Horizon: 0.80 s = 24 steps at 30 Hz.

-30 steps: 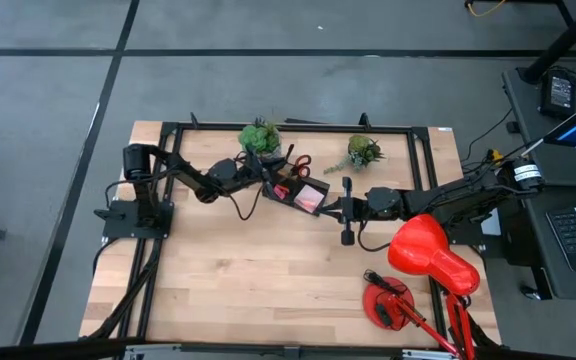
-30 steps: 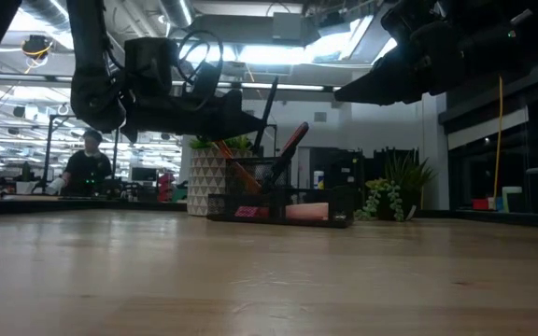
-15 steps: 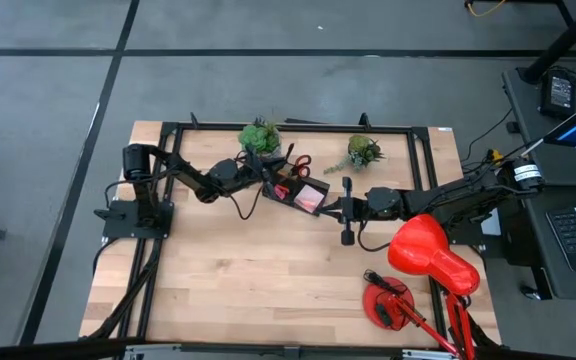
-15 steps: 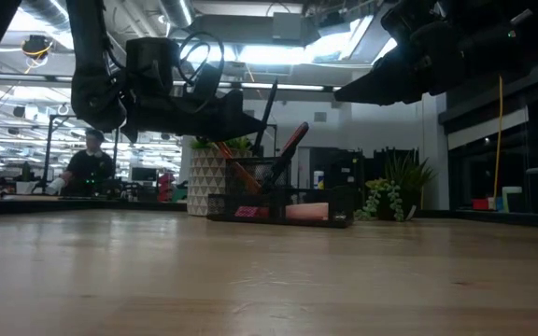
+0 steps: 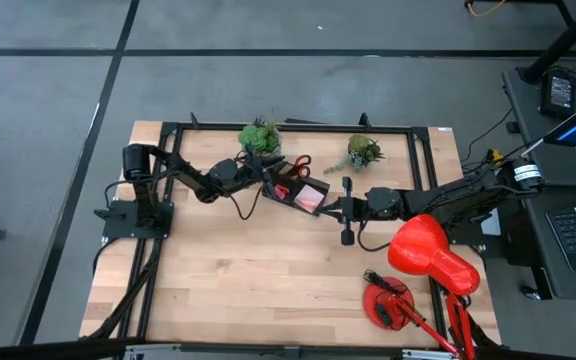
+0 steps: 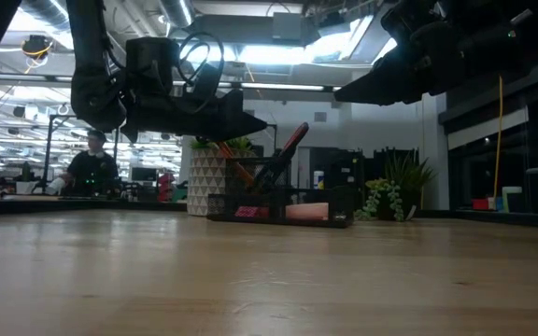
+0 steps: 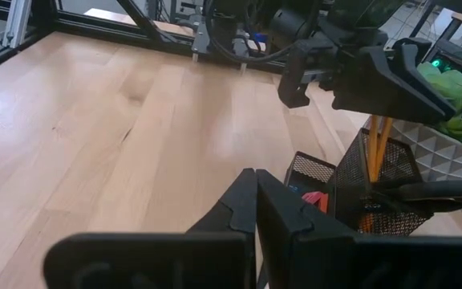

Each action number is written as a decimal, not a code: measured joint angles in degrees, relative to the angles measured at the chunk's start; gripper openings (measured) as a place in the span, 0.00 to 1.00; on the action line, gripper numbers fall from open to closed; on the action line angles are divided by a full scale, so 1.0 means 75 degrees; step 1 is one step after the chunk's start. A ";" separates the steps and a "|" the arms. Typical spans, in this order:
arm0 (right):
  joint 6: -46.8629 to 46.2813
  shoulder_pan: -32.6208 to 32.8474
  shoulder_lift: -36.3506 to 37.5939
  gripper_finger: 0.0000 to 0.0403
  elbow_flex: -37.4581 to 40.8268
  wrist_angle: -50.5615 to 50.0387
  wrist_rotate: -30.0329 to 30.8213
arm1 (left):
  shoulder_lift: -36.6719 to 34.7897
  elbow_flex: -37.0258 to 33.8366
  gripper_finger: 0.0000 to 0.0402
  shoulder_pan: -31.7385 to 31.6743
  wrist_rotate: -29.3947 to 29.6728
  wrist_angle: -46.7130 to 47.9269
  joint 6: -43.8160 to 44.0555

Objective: Pick and place office supplies into organizer
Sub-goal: Return to Home Position

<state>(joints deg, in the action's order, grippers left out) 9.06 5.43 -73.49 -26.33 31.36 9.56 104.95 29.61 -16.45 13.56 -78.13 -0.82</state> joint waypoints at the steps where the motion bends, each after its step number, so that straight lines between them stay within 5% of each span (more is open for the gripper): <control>1: 0.0000 0.0000 0.0000 0.02 0.0000 0.0002 0.0000 | 0.0000 -0.0003 0.19 0.0000 0.0000 -0.0014 0.0008; 13: 0.0000 0.0000 0.0000 0.02 0.0000 0.0002 -0.0006 | -0.0167 -0.0019 0.18 0.0198 -0.0379 -0.0178 0.0023; 24: -0.0393 0.0000 0.0000 0.02 0.0000 0.0005 -0.0026 | -0.1017 -0.0019 0.02 0.0747 -0.0909 0.1006 -0.0370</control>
<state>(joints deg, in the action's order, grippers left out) 6.12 5.43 -73.49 -26.33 31.40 9.37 97.32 29.47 -10.84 6.75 -70.58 -3.60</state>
